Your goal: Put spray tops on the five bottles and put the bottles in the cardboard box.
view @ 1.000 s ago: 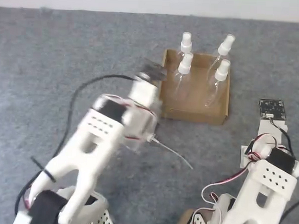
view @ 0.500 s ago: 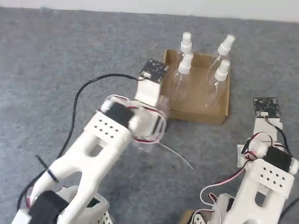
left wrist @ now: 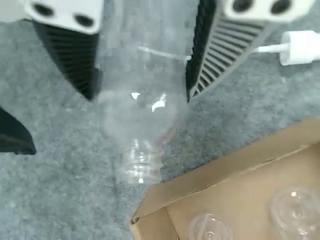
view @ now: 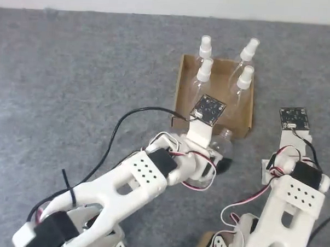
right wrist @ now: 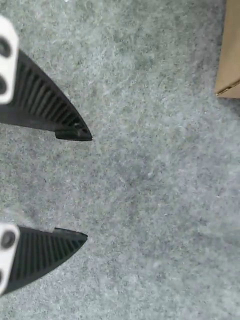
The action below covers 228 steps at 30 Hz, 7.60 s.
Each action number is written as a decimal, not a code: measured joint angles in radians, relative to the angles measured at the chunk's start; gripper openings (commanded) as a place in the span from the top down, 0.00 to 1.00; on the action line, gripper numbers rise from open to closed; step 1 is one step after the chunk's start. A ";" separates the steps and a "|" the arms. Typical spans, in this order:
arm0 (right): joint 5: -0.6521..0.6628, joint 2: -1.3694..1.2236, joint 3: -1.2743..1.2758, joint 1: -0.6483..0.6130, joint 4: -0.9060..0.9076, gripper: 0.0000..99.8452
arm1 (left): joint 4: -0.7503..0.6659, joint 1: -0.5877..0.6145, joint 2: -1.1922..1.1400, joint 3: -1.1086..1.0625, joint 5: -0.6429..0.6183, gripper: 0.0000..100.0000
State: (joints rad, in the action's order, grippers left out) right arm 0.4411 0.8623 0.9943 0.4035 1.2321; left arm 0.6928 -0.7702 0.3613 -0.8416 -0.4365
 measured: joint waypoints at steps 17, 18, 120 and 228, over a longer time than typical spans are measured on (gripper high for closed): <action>0.000 0.000 0.000 0.000 0.000 0.76 | 0.226 0.405 0.006 0.141 0.025 0.70; 0.000 0.000 0.000 0.000 0.000 0.76 | 0.230 0.456 0.006 0.143 0.025 0.70; -0.715 -0.089 -0.054 -0.563 -0.049 0.76 | 0.354 0.770 -0.439 0.279 0.454 0.73; -0.543 -0.431 -0.129 -0.695 -0.135 0.76 | 0.275 0.717 0.308 -0.075 0.285 0.99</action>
State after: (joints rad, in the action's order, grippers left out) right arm -0.1020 0.4312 0.8654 -0.2915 1.0971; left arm 0.9674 -0.0537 0.6697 -0.9168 -0.1511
